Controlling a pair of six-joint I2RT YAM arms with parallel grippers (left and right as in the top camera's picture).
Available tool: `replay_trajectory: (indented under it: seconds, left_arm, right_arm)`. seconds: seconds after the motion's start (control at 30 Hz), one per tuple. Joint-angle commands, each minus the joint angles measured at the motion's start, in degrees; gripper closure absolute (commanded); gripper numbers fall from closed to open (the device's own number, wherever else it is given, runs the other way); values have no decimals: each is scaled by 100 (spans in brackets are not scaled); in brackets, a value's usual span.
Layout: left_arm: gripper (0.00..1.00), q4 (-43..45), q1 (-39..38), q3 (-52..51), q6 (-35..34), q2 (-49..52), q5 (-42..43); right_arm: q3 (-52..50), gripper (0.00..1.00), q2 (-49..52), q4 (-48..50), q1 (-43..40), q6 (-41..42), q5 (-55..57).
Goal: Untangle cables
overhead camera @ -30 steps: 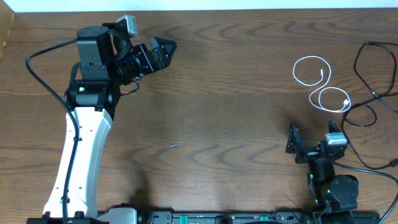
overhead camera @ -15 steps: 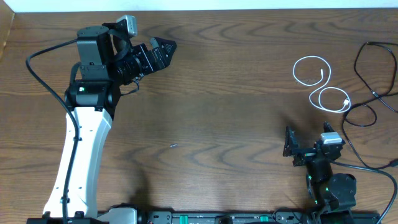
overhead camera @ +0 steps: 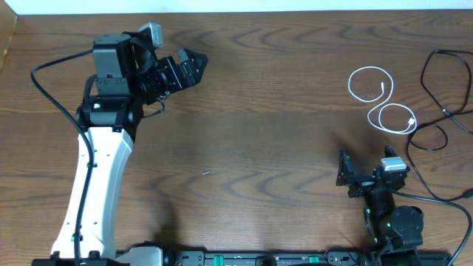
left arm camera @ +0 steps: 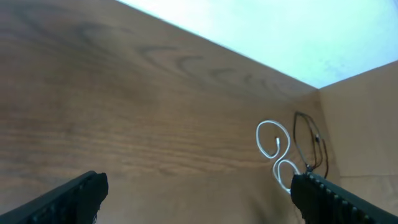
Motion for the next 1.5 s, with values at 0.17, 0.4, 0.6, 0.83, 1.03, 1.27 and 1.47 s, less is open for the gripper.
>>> replay_trajectory:
  seconds: [0.17,0.4,0.6,0.83,1.03,1.27,1.47]
  left_arm:
    - [1,-426,50,20,315,-52,-870]
    - [1,-291,50,-756,2149,-1182,-1425]
    - [1,1764,50,-2765,2955,-2837,-1427]
    - [1,3351,50,-4892,3134,-4559,-1895]
    - [1,3589,52,-6188,3136,-5958,-2179]
    - [1,3582,57,-7095,3132,-7215,-2297]
    - [1,2850,61,-7285,3134,-7903,-2321]
  right_arm:
    - [-7,1,-50,-26,39,-33,-46]
    - [-7,1,-50,-26,39,-33,-44]
    - [-7,1,-50,-26,39,-33,-46]
    - [-7,1,-50,-26,39,-33,-46]
    - [-7,1,-50,-26,39,-33,-46]
    - [-7,1,-50,-26,39,-33,-44]
    - [-7,1,-50,-26,39,-33,-46]
